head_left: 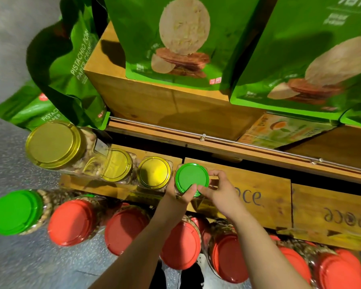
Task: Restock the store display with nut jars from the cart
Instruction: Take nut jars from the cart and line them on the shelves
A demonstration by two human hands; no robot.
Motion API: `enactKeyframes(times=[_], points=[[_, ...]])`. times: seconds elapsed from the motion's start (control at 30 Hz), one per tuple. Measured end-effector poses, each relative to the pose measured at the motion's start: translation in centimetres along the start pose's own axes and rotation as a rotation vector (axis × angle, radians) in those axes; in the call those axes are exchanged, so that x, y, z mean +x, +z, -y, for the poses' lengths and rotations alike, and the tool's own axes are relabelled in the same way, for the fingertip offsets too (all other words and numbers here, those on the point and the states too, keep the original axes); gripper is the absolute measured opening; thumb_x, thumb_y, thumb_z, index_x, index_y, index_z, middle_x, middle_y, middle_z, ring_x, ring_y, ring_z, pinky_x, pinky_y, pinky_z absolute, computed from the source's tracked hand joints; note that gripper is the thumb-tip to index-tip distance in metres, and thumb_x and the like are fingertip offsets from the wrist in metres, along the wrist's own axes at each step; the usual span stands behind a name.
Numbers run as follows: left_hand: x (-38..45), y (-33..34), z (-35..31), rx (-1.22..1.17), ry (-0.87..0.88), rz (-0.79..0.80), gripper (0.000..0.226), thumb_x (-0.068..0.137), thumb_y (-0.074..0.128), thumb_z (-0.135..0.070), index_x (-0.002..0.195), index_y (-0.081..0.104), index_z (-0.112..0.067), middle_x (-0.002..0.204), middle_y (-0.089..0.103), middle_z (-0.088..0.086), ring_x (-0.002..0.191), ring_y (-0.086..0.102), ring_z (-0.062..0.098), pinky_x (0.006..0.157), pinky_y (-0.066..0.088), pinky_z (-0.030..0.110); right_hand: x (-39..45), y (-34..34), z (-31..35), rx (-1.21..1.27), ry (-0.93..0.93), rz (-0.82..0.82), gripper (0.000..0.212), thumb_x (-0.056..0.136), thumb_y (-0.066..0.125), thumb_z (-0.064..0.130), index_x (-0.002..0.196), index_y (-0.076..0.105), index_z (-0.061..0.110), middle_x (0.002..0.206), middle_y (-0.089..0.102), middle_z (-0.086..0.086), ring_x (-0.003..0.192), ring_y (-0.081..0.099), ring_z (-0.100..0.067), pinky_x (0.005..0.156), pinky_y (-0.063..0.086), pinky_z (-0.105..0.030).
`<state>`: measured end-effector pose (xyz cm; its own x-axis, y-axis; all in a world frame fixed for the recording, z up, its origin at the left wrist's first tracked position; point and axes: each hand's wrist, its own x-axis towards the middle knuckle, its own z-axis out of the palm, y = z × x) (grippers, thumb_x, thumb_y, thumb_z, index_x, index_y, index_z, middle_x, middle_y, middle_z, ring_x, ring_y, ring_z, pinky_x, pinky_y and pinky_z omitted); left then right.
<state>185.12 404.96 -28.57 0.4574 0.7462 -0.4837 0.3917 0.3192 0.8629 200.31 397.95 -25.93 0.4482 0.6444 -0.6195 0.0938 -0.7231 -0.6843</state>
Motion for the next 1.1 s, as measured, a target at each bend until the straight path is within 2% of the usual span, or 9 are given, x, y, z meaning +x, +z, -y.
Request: enactKeyframes(times=[0.1, 0.2, 0.33, 0.43, 0.53, 0.63, 0.73, 0.9, 1.1], points=[[0.1, 0.1, 0.6, 0.050, -0.122, 0.076, 0.066, 0.090, 0.074, -0.044, 0.145, 0.046, -0.021, 0.125, 0.062, -0.014, 0.108, 0.059, -0.008, 0.088, 0.049, 0.008, -0.2, 0.3, 0.0, 0.020, 0.017, -0.014, 0.045, 0.091, 0.076, 0.027, 0.124, 0.046, 0.030, 0.106, 0.064, 0.009, 0.086, 0.062, -0.002, 0.061, 0.042, -0.012], [-0.3, 0.0, 0.1, 0.052, -0.170, 0.075, 0.090, 0.073, 0.073, -0.071, 0.146, 0.046, -0.027, 0.132, 0.062, -0.009, 0.116, 0.063, 0.007, 0.104, 0.051, 0.035, -0.6, 0.6, 0.1, 0.021, 0.025, -0.024, 0.047, 0.091, 0.076, 0.030, 0.127, 0.046, 0.027, 0.101, 0.066, 0.012, 0.087, 0.065, -0.007, 0.066, 0.049, -0.019], [-0.5, 0.2, -0.4, 0.056, -0.170, 0.074, 0.079, 0.088, 0.071, -0.054, 0.153, 0.033, -0.028, 0.135, 0.058, -0.003, 0.119, 0.059, 0.012, 0.104, 0.046, 0.032, -1.0, 0.8, 0.5, 0.005, 0.032, -0.051, 0.047, 0.092, 0.075, 0.031, 0.128, 0.045, 0.026, 0.101, 0.066, 0.008, 0.090, 0.067, -0.014, 0.068, 0.049, -0.019], [-0.3, 0.6, 0.5, 0.059, -0.160, 0.054, 0.095, 0.068, 0.072, -0.080, 0.149, 0.042, -0.040, 0.145, 0.056, 0.002, 0.128, 0.059, 0.015, 0.112, 0.045, 0.040, -1.3, 0.9, 0.8, -0.014, 0.041, -0.085, 0.049, 0.091, 0.075, 0.029, 0.130, 0.046, 0.026, 0.103, 0.064, 0.001, 0.099, 0.068, -0.025, 0.070, 0.049, -0.025], [-0.8, 0.3, -0.4, 0.081, -0.247, 0.072, 0.127, 0.049, 0.062, -0.094, 0.155, 0.035, -0.029, 0.139, 0.061, 0.001, 0.122, 0.061, 0.017, 0.108, 0.047, 0.037, -1.8, 1.1, 0.9, -0.027, 0.057, -0.122, 0.052, 0.091, 0.075, 0.027, 0.137, 0.049, 0.024, 0.112, 0.066, -0.001, 0.102, 0.065, -0.022, 0.082, 0.052, -0.032], [-2.6, -0.8, -2.6, 0.229, -0.295, 0.146, 0.123, 0.053, 0.055, -0.094, 0.157, 0.026, -0.034, 0.149, 0.053, -0.001, 0.133, 0.053, 0.024, 0.113, 0.041, 0.043, -2.9, 0.9, 1.6, -0.066, 0.066, -0.155, 0.055, 0.093, 0.073, 0.029, 0.143, 0.049, 0.024, 0.127, 0.067, -0.009, 0.114, 0.062, -0.026, 0.093, 0.050, -0.034], [-4.8, -2.3, -5.4, 0.266, -0.271, 0.233, 0.103, 0.064, 0.058, -0.086, 0.151, 0.039, -0.034, 0.146, 0.055, -0.006, 0.131, 0.053, 0.019, 0.113, 0.041, 0.043, -4.9, -0.1, 2.9, -0.053, 0.056, -0.194, 0.054, 0.095, 0.071, 0.028, 0.144, 0.050, 0.022, 0.130, 0.065, -0.010, 0.119, 0.061, -0.025, 0.088, 0.044, -0.027], [-8.8, -3.7, -11.6, 0.531, -0.075, 0.283, 0.084, 0.090, 0.061, -0.065, 0.156, 0.036, -0.021, 0.151, 0.052, 0.004, 0.136, 0.050, 0.025, 0.112, 0.040, 0.036, -11.0, -2.7, 5.3, -0.048, 0.023, -0.264, 0.041, 0.091, 0.076, 0.024, 0.130, 0.064, 0.018, 0.127, 0.066, -0.005, 0.117, 0.063, -0.022, 0.102, 0.050, -0.040], [-13.5, -1.8, -17.7, 1.030, 0.260, 0.406, 0.071, 0.095, 0.054, -0.063, 0.151, 0.042, -0.023, 0.140, 0.060, 0.006, 0.129, 0.056, 0.028, 0.101, 0.049, 0.039, -20.7, -6.1, 5.4, -0.145, 0.007, -0.390, 0.045, 0.087, 0.080, 0.030, 0.128, 0.064, 0.024, 0.121, 0.066, 0.002, 0.109, 0.066, -0.016, 0.100, 0.052, -0.040]])
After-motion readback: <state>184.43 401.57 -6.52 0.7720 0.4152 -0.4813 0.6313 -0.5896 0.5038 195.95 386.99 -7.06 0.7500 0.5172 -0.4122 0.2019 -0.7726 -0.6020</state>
